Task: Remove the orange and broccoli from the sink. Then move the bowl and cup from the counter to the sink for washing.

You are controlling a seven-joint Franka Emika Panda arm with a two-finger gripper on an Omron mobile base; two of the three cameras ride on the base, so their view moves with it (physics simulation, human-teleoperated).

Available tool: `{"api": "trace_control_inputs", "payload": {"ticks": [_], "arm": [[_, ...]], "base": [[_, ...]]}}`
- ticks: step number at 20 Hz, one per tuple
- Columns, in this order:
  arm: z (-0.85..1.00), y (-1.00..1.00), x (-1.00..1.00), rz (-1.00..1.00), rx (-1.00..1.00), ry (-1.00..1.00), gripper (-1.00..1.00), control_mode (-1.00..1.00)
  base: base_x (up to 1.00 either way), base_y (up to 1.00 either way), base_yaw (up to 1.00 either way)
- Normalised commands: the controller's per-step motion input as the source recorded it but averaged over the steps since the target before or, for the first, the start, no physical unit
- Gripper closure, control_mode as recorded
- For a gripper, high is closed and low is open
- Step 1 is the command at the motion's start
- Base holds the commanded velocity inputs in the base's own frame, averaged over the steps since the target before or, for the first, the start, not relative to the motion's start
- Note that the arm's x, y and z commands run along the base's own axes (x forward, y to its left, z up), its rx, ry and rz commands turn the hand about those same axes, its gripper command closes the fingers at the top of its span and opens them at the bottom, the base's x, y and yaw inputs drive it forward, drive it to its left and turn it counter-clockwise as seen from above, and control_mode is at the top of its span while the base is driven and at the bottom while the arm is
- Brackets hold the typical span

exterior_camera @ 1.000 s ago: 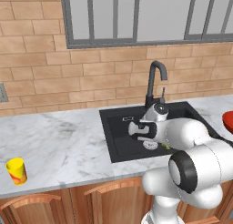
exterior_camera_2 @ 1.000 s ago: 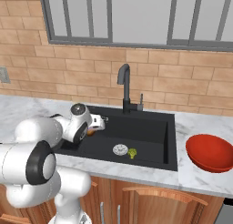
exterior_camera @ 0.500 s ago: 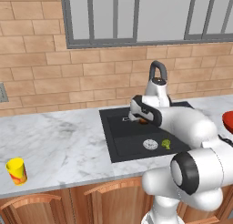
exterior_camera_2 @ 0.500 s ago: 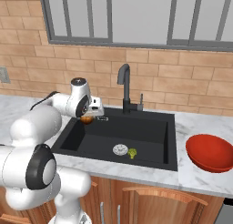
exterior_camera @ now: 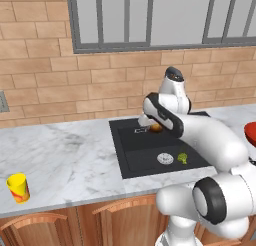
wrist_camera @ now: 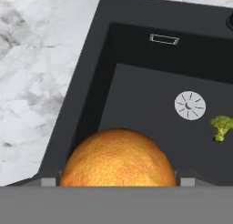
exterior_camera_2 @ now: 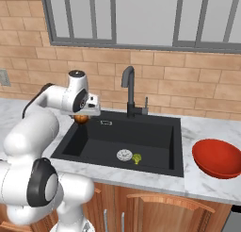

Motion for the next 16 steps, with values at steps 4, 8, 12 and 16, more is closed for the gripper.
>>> {"api": "trace_control_inputs", "payload": {"ticks": [4,8,12,16], "arm": [[0.0,0.53,-0.24,0.0,0.0,-0.02,1.0,-1.0],[0.0,0.58,-0.11,0.0,-0.01,0.0,1.0,-1.0],[0.0,0.59,-0.03,0.0,0.0,0.01,1.0,-1.0],[-0.01,0.59,0.0,0.0,0.0,0.0,1.0,-1.0]], "base": [[0.0,0.0,0.0],[0.0,0.0,0.0],[0.0,0.0,0.0],[0.0,0.0,0.0]]}}
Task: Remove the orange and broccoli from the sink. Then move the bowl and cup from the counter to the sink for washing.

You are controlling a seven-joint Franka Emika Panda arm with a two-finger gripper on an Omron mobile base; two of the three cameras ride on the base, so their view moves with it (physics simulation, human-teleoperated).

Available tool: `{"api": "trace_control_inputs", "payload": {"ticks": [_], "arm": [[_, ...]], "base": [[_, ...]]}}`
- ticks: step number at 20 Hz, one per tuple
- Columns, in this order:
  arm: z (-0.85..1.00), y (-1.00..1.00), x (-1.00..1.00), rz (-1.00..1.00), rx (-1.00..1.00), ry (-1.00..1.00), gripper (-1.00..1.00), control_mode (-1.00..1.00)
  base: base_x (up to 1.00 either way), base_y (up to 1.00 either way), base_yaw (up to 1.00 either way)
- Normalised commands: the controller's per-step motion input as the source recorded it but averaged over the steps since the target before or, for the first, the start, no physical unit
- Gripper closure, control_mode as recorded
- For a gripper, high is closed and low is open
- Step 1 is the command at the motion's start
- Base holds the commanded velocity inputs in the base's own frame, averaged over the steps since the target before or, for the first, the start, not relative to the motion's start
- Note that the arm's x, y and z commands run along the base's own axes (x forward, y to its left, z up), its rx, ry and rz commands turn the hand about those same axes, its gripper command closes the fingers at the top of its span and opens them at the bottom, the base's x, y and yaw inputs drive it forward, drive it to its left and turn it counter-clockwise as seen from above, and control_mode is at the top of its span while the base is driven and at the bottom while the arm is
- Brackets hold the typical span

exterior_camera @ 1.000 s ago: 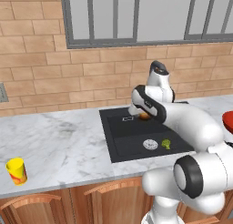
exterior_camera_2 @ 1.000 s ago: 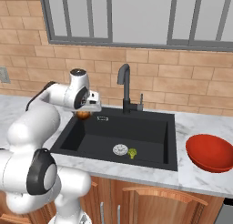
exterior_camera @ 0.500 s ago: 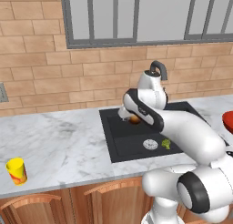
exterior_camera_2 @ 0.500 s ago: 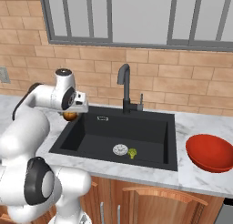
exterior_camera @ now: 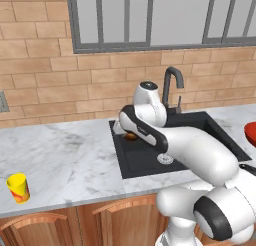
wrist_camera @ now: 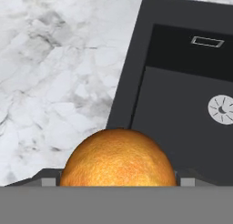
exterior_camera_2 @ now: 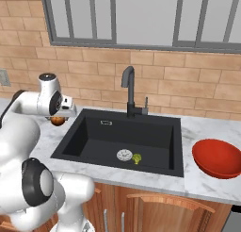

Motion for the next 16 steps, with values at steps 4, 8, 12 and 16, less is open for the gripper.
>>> {"api": "trace_control_inputs", "payload": {"ticks": [4,8,12,16], "arm": [[-0.02,0.52,0.0,0.0,0.0,0.0,1.0,-1.0],[-0.01,0.48,0.0,0.0,0.0,0.0,1.0,-1.0],[-0.04,0.51,0.02,0.0,0.0,0.0,1.0,-1.0],[-0.08,0.5,0.05,0.0,0.0,0.0,1.0,-1.0]], "base": [[0.0,0.0,0.0],[0.0,0.0,0.0],[0.0,0.0,0.0],[0.0,0.0,0.0]]}}
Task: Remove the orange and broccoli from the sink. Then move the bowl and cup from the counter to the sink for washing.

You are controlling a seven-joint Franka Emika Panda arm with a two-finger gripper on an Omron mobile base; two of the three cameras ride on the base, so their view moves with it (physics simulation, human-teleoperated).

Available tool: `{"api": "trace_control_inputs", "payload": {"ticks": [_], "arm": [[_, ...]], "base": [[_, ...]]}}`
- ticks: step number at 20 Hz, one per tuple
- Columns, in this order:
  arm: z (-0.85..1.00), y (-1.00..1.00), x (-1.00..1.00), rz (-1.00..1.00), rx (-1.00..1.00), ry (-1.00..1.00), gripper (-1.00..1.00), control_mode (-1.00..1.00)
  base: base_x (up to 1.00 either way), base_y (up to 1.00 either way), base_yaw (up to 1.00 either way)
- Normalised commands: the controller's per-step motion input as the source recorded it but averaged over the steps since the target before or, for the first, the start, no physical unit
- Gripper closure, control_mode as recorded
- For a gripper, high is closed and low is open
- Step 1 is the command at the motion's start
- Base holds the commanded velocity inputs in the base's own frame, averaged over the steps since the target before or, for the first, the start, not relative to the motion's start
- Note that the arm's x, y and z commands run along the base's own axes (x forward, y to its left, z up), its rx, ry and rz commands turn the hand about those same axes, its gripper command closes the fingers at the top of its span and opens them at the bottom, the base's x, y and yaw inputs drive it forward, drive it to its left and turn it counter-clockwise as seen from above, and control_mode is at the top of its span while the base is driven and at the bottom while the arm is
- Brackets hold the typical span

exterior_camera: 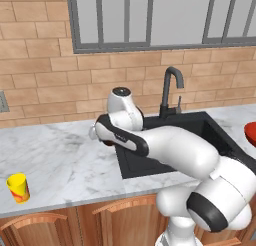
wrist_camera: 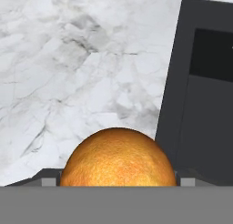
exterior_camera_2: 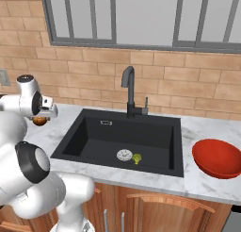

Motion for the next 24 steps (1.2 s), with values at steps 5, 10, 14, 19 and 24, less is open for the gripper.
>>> {"api": "trace_control_inputs", "payload": {"ticks": [5,10,14,19,24], "arm": [[-0.18,0.43,0.04,0.0,0.0,0.0,1.0,-1.0],[-0.22,0.42,0.12,0.0,0.0,0.0,1.0,-1.0],[-0.26,0.34,0.11,0.0,0.0,0.0,1.0,-1.0],[-0.29,0.24,0.11,0.0,0.0,0.0,1.0,-1.0],[-0.25,0.19,0.1,0.0,0.0,0.0,1.0,-1.0]], "base": [[0.0,0.0,0.0],[0.0,0.0,0.0],[0.0,0.0,0.0],[0.0,0.0,0.0],[0.0,0.0,0.0]]}}
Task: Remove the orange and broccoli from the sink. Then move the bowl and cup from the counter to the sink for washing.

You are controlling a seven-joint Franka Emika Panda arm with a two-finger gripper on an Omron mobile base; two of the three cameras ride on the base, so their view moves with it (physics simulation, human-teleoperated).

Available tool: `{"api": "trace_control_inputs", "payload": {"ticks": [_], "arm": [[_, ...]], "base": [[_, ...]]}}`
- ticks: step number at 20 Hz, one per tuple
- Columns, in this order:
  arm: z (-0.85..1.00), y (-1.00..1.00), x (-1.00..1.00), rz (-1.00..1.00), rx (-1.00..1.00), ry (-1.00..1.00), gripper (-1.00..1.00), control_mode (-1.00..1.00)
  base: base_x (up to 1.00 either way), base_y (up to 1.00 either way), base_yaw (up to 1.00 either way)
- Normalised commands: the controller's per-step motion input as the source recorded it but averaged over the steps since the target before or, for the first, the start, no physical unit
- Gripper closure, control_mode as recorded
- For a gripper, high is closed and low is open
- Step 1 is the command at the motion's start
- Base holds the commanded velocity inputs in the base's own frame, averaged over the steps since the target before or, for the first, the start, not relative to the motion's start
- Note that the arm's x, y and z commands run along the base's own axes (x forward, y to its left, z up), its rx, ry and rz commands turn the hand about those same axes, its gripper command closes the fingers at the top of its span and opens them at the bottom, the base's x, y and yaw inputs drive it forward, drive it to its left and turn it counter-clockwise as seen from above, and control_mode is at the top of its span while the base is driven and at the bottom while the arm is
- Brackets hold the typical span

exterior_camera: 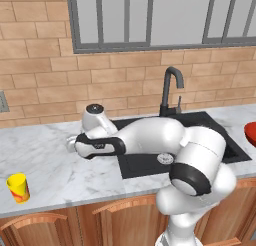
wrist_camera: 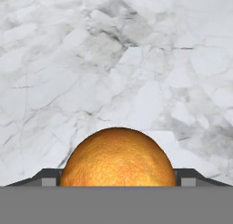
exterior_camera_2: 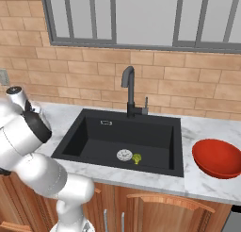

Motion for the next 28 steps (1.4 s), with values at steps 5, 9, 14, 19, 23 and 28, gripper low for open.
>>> {"api": "trace_control_inputs", "payload": {"ticks": [5,9,14,19,23,28], "arm": [[-0.23,0.14,0.05,0.0,0.0,0.0,1.0,-1.0],[-0.22,0.1,0.03,0.0,0.0,0.0,1.0,-1.0],[-0.23,0.09,0.03,0.0,0.0,0.0,1.0,-1.0],[-0.23,0.1,0.04,0.0,0.0,0.0,1.0,-1.0],[-0.21,0.11,0.03,0.0,0.0,0.0,1.0,-1.0],[-0.22,0.08,0.02,0.0,0.0,0.0,1.0,-1.0]], "base": [[0.0,0.0,0.0],[0.0,0.0,0.0],[0.0,0.0,0.0],[0.0,0.0,0.0],[0.0,0.0,0.0],[0.0,0.0,0.0]]}}
